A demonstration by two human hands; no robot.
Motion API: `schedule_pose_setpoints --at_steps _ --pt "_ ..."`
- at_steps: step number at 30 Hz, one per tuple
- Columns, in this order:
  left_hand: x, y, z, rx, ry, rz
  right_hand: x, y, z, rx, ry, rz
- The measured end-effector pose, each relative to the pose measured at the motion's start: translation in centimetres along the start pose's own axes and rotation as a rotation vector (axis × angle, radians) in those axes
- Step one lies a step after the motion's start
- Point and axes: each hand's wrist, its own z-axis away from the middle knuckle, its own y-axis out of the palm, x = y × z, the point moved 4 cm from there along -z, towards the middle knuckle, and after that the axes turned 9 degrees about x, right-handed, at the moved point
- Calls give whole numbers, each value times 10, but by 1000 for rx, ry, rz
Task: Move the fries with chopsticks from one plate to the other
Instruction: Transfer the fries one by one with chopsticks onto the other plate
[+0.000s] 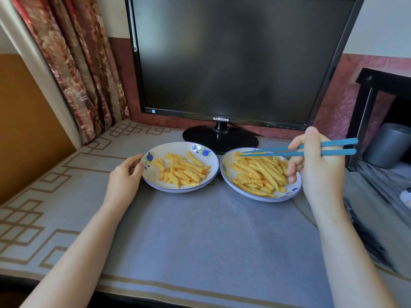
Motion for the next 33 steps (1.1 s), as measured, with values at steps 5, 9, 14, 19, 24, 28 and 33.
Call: schedule_pose_setpoints --at_steps 5,9,14,19,24,28,33 --pt "0 0 0 0 5 5 -6 6 0 45 14 50" --pt "1 0 -1 5 5 6 -4 8 2 51 4 84" --pt "2 -1 -1 5 3 6 -4 8 3 58 -2 119" --pt "-1 0 0 -1 14 -4 -9 11 1 68 16 110" --pt "-1 -1 1 -5 15 -12 -13 9 0 2 34 36" --pt "-1 -1 0 -4 16 -8 -8 7 2 -40 10 -43" --pt "-1 -1 0 -8 14 -13 3 14 8 -17 11 -158"
